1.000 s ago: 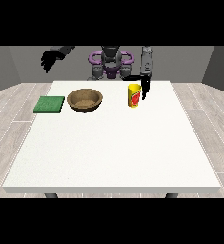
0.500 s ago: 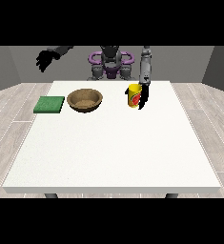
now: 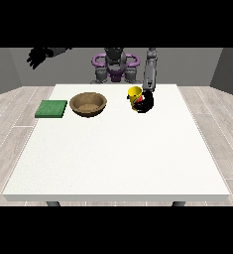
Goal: Pick the cup and pour the ball into the bowl, then pick the bowl and place it on the pad
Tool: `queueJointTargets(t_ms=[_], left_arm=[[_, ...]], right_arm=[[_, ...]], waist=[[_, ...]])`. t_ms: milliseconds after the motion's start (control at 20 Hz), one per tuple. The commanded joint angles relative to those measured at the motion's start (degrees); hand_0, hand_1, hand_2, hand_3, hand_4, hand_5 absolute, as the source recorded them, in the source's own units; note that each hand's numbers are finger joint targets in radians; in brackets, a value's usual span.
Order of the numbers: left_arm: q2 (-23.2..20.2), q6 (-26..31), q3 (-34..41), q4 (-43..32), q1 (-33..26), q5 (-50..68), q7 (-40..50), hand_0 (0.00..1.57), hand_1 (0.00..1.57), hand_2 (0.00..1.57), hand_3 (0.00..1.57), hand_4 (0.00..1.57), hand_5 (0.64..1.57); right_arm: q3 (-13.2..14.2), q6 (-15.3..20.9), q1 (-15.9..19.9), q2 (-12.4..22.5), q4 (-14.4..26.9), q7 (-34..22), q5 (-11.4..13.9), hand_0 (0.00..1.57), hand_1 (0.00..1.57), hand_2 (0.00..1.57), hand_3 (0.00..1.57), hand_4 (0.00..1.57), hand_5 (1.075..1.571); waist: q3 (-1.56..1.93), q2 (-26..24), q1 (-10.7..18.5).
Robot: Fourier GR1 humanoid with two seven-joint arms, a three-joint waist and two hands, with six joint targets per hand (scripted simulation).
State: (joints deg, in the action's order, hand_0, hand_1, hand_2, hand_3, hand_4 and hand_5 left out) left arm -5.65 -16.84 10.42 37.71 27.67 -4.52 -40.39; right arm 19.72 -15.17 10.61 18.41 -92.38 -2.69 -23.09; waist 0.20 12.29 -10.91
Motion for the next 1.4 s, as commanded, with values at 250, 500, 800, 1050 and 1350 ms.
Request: queueJointTargets(t_ms=[250, 500, 800, 1050, 1350], left_arm=[[3.71, -14.86, -14.43, 0.94, 7.25, -17.61, 20.95, 1.30, 1.30, 1.57, 1.57, 1.40, 1.488], [-1.65, -22.56, -23.56, -6.44, 12.84, -34.62, 31.72, 1.37, 1.37, 1.57, 1.57, 1.45, 1.531], [5.23, -19.55, -31.63, -11.32, 19.10, -46.74, 50.05, 1.35, 1.35, 1.57, 1.57, 1.44, 1.540], [5.59, -11.83, -37.43, -10.01, 25.56, -50.91, 61.90, 1.36, 1.36, 1.57, 1.57, 1.47, 1.529], [5.64, -8.06, -47.00, -12.82, 30.47, -63.10, 73.47, 1.46, 1.46, 1.57, 1.57, 1.26, 1.557]], right_arm=[[2.02, -2.32, -1.00, 2.75, 12.86, -1.09, 0.45, 0.00, 0.00, 0.00, 0.28, 0.64, 1.564], [1.97, -2.79, 0.76, 3.06, 13.81, -1.84, -0.51, 0.00, 0.00, 0.00, 0.19, 0.66, 1.563], [3.71, -4.80, -1.73, 3.51, 20.85, 1.52, 0.13, 0.00, 0.00, 0.00, 0.07, 0.69, 1.559], [3.11, -7.44, -0.04, 4.09, 25.50, 3.49, 0.67, 0.00, 0.00, 0.00, 0.00, 0.69, 1.558], [2.54, -6.42, 4.93, 4.76, 26.99, 2.38, 0.83, 0.00, 0.00, 0.00, 0.18, 0.69, 1.556]], waist=[[0.06, -12.11, 3.88], [0.31, -12.91, 1.65], [-0.06, -16.44, 4.96], [-0.08, -16.50, 3.23], [-0.11, -15.18, 2.34]])
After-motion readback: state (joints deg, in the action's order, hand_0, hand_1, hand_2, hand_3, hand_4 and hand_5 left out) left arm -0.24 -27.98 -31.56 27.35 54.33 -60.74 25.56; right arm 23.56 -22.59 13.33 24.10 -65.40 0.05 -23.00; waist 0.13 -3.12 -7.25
